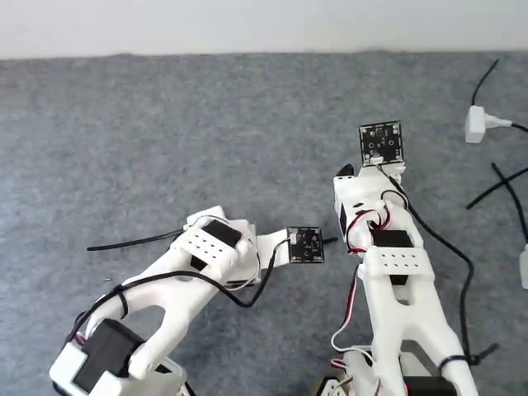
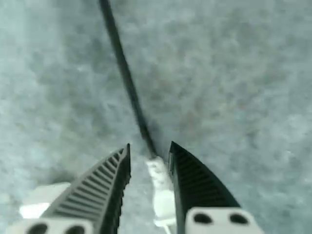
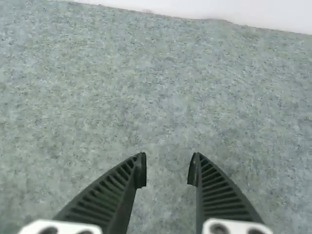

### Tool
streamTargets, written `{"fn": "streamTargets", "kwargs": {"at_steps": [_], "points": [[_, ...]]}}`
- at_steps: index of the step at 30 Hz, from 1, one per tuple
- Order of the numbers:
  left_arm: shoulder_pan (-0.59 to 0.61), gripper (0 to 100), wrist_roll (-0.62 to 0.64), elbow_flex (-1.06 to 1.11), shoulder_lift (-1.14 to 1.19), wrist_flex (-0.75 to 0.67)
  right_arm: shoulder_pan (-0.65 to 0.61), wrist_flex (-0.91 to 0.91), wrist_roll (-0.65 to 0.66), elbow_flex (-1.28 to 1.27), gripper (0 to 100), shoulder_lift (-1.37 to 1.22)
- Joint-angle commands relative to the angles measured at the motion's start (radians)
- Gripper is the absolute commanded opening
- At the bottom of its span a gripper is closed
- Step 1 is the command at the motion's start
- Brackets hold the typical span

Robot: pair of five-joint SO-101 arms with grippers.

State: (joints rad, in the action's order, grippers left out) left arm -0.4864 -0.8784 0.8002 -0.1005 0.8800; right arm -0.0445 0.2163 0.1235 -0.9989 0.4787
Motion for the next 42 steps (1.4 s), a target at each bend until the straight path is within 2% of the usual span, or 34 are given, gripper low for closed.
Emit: {"fn": "streamTargets", "kwargs": {"at_steps": [1,7,13,22,26,32,42], "points": [[0.014,12,-0.017,-0.012,0.017,-0.086,-0.004,-0.016,0.012,0.014,16.2,0.008],[0.029,12,-0.011,-0.125,0.114,0.002,-0.005,-0.016,0.012,0.014,16.2,0.008],[0.054,12,0.087,-0.245,0.206,0.063,-0.005,-0.015,0.012,0.014,16.2,0.008],[0.308,12,0.405,-0.43,0.316,-0.037,-0.004,-0.015,0.012,0.014,16.2,0.008],[0.361,12,0.456,-0.449,0.324,-0.041,-0.004,-0.015,0.012,0.014,16.2,0.008],[0.368,12,0.463,-0.45,0.324,-0.044,-0.004,-0.015,0.012,0.014,16.2,0.008],[0.546,12,0.632,-0.53,0.328,-0.078,-0.004,-0.016,0.014,0.014,16.2,0.008]]}}
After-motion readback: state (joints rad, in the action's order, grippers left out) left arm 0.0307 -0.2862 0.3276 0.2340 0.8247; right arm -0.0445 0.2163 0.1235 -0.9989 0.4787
